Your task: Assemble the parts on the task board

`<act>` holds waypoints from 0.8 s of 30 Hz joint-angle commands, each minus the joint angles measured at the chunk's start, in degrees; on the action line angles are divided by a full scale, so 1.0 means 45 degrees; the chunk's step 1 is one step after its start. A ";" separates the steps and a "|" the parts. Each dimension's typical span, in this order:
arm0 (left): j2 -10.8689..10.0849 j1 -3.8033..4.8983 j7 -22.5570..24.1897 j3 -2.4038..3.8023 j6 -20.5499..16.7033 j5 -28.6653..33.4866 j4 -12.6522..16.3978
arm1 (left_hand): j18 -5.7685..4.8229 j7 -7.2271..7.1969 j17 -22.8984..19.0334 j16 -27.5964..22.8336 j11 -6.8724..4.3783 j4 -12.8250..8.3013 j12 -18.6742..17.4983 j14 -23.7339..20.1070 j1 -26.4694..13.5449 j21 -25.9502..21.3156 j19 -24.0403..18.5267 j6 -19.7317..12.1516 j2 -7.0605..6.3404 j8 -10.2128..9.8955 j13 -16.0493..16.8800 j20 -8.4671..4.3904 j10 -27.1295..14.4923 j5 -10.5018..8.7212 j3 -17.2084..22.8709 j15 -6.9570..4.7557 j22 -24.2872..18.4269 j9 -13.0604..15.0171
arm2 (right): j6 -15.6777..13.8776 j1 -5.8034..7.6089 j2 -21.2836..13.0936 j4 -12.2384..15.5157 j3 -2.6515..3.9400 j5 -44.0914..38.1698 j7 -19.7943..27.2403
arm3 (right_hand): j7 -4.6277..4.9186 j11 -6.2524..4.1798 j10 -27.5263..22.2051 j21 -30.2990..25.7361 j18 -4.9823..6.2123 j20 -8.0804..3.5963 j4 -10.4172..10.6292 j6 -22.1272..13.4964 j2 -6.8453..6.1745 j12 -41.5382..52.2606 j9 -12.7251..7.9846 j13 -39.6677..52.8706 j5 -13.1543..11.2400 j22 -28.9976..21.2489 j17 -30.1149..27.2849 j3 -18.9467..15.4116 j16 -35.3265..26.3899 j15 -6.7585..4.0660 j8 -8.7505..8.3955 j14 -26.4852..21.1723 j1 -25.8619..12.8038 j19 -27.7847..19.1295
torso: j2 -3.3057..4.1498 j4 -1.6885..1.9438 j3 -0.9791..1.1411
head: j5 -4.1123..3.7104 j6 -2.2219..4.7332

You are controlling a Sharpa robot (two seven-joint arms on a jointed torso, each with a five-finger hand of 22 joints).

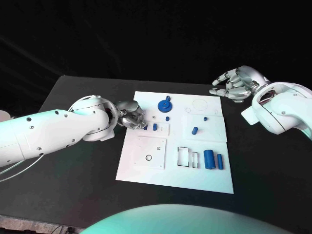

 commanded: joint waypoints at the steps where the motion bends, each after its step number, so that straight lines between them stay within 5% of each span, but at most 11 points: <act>1: 0.0022 -0.0007 -0.0034 -0.0005 0.0351 0.0118 0.0051 | -0.0224 -0.0020 0.1825 0.0045 0.0006 -0.2596 0.0045 0.0902 -0.0004 0.0080 0.0056 0.0041 0.0136 0.0043 0.0011 -0.0014 0.0089 0.0038 0.2583 -0.0075 0.0011 0.0003 | 0.0028 -0.0011 -0.0007 -0.0006 0.0002 -0.0042 0.0022 | -0.0014 -0.0048 -0.0054 -0.0088 0.0213 -0.0044 -0.0011 -0.0117 -0.0012 -0.0053 -0.0011 -0.0019 -0.0009 -0.0011 0.1091 0.0045 -0.0072 -0.0066 0.0028 0.0745 -0.0165 -0.0087 | -0.0006 0.0003 -0.0003 | 0.0003 -0.0007; 24: 0.0002 -0.0007 -0.0110 -0.0005 0.0558 0.0422 0.0030 | -0.0226 -0.0036 0.1820 0.0041 -0.0009 -0.2629 0.0082 0.0901 -0.0025 0.0094 0.0064 0.0082 0.0116 0.0040 0.0072 -0.0023 0.0133 0.0165 0.2592 -0.0085 0.0030 -0.0004 | 0.0028 -0.0047 -0.0013 -0.0009 0.0000 -0.0042 0.0028 | -0.0014 -0.0048 -0.0054 -0.0088 0.0213 -0.0044 -0.0011 -0.0117 -0.0012 -0.0053 -0.0011 -0.0019 -0.0009 -0.0011 0.1091 0.0045 -0.0072 -0.0066 0.0028 0.0745 -0.0165 -0.0087 | 0.0007 0.0021 -0.0001 | -0.0003 -0.0066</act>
